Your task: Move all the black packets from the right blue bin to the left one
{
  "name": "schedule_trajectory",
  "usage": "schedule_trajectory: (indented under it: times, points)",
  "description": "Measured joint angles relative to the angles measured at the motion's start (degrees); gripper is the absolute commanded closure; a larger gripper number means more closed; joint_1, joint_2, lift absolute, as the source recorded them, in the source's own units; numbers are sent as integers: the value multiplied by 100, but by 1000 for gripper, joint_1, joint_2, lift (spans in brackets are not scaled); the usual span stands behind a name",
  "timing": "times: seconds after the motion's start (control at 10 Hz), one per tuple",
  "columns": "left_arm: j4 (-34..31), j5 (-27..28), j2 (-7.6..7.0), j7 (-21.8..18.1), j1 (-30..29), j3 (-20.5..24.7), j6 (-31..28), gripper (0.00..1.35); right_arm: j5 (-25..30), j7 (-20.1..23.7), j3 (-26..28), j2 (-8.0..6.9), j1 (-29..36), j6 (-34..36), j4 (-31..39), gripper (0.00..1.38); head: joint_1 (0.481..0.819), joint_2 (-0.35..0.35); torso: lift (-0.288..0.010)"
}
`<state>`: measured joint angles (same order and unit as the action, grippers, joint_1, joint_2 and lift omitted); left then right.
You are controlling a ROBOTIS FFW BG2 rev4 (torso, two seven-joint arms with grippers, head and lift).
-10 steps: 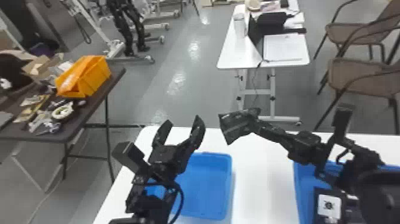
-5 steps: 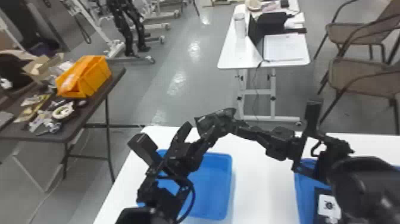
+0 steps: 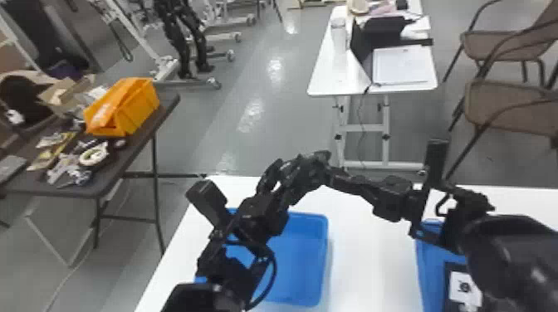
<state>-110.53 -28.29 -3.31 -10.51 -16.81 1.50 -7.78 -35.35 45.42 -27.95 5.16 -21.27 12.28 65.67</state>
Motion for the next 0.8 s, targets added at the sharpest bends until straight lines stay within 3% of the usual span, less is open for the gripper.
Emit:
schedule_trajectory:
  times: [0.2, 0.4, 0.5, 0.7, 0.8]
  points:
    - [-7, -14, 23, -4, -9, -30, 208, 1228, -2, 13, -3, -78, -139, -195, -297, 1131, 695, 298, 0]
    - [-6, 21, 145, 9, -45, 4, 296, 1228, -27, 35, -2, -167, -363, -412, -684, 1124, 695, 296, 0]
    - [-5, 41, 172, 7, -41, 2, 303, 1228, -31, 45, -7, -205, -455, -495, -838, 1053, 695, 292, 0]
    - [-5, 102, 167, 5, -29, 1, 359, 1228, -177, 74, -21, -245, -535, -767, -1106, 128, 695, 287, 0]
    - [-4, 179, 165, 5, -57, 52, 421, 1228, -294, 82, 2, -251, -520, -869, -1199, 28, 695, 287, 0]
